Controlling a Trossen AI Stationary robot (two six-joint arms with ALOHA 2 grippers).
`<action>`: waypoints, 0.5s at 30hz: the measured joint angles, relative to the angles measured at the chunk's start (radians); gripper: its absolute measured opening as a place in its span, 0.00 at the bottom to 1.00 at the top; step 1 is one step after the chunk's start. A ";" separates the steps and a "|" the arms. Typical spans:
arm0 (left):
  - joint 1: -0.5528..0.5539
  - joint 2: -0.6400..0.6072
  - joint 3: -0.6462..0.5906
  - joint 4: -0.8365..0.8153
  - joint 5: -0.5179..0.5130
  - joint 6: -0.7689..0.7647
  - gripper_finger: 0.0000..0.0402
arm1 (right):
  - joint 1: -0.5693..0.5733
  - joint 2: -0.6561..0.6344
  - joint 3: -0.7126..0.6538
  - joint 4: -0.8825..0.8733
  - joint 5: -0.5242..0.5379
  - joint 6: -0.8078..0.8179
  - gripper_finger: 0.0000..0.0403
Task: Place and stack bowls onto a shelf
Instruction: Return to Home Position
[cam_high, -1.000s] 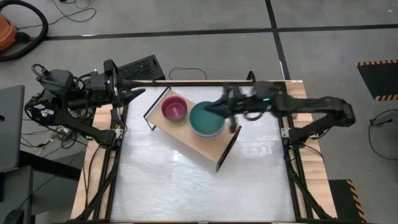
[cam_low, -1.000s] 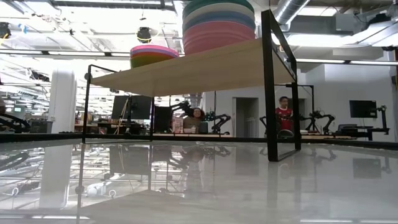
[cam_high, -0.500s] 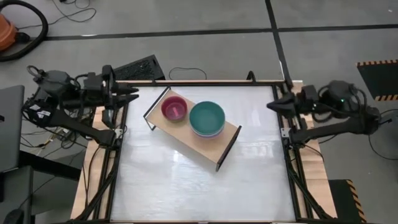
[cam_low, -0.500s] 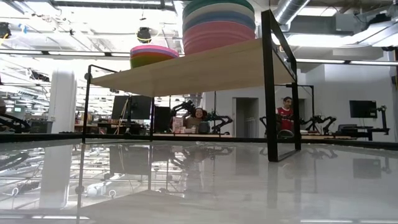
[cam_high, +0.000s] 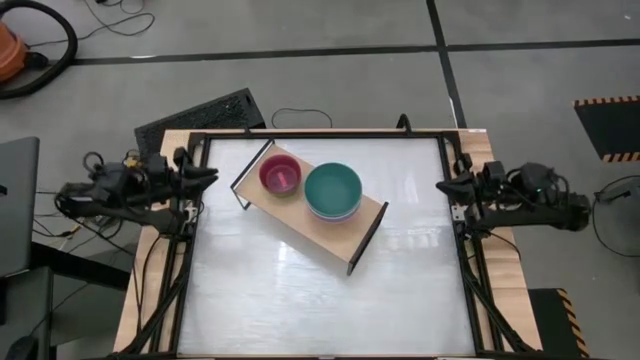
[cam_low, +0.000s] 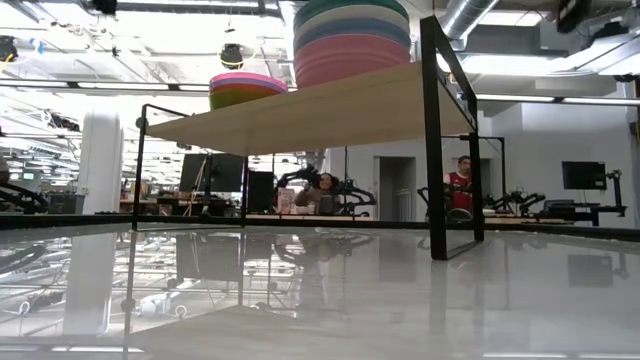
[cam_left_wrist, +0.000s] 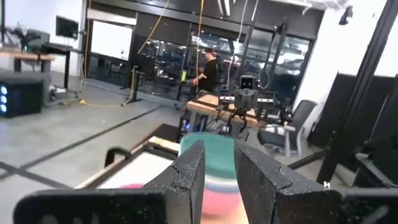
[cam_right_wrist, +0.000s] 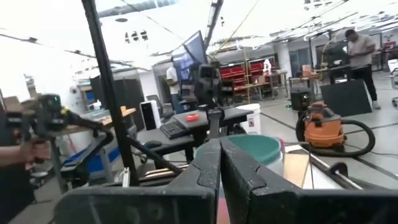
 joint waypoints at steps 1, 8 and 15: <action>0.000 -0.050 -0.047 0.001 0.000 -0.016 0.18 | 0.000 -0.032 -0.028 0.000 0.003 0.004 0.09; 0.000 -0.291 -0.274 -0.017 -0.004 -0.093 0.18 | -0.002 -0.141 -0.201 -0.040 0.021 0.022 0.09; -0.002 -0.293 -0.418 -0.032 0.007 -0.189 0.18 | -0.007 -0.142 -0.391 0.095 0.066 0.069 0.09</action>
